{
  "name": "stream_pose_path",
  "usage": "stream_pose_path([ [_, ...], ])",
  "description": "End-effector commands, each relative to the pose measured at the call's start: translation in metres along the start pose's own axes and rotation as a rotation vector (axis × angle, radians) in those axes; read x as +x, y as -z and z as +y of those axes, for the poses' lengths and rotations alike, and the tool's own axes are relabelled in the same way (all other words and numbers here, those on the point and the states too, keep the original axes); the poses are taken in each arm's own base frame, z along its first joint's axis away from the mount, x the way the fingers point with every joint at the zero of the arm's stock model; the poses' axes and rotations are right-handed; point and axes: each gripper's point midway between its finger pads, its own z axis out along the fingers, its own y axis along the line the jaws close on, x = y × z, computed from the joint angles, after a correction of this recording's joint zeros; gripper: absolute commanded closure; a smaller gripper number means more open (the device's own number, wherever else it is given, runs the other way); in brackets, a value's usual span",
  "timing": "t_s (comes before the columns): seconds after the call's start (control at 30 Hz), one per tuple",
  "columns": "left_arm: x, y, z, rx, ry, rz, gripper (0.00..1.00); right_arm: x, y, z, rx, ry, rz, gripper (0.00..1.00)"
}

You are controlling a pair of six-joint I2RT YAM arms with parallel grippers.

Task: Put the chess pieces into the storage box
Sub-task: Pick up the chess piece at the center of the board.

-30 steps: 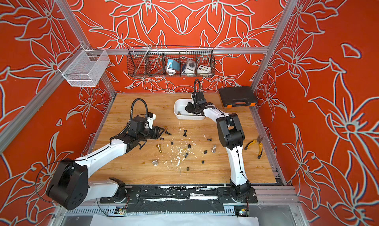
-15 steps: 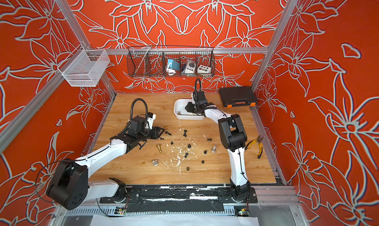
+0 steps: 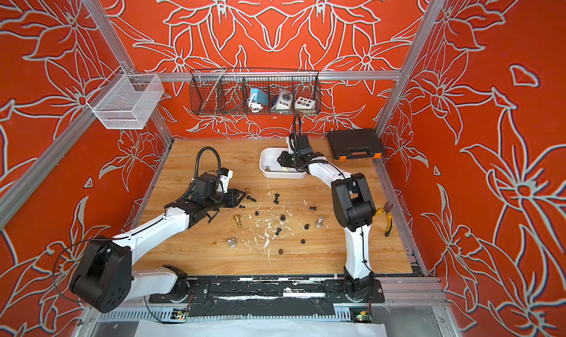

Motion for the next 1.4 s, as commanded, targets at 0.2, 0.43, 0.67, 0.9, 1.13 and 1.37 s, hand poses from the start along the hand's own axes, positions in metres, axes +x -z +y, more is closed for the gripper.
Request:
stream_pose_path([
  [0.2,0.005,-0.015,0.013,-0.055,-0.013,0.063,0.58,0.018,0.052,0.013,-0.027,0.090,0.010,0.65],
  [0.43,0.000,-0.026,0.018,-0.100,-0.072,0.104,0.54,0.076,0.075,0.003,-0.023,0.062,0.091,0.65],
  [0.67,-0.003,-0.042,0.024,-0.171,-0.148,0.158,0.53,0.133,0.092,-0.016,0.024,0.016,0.171,0.66],
  [0.9,-0.003,-0.064,0.025,-0.238,-0.213,0.217,0.53,0.145,0.105,-0.016,0.037,0.046,0.200,0.66],
  [1.13,-0.004,-0.079,0.035,-0.319,-0.239,0.256,0.55,0.144,0.109,-0.015,0.039,0.045,0.192,0.66],
  [1.37,-0.006,-0.089,0.042,-0.356,-0.244,0.270,0.57,0.144,0.110,-0.016,0.043,0.047,0.190,0.66],
])
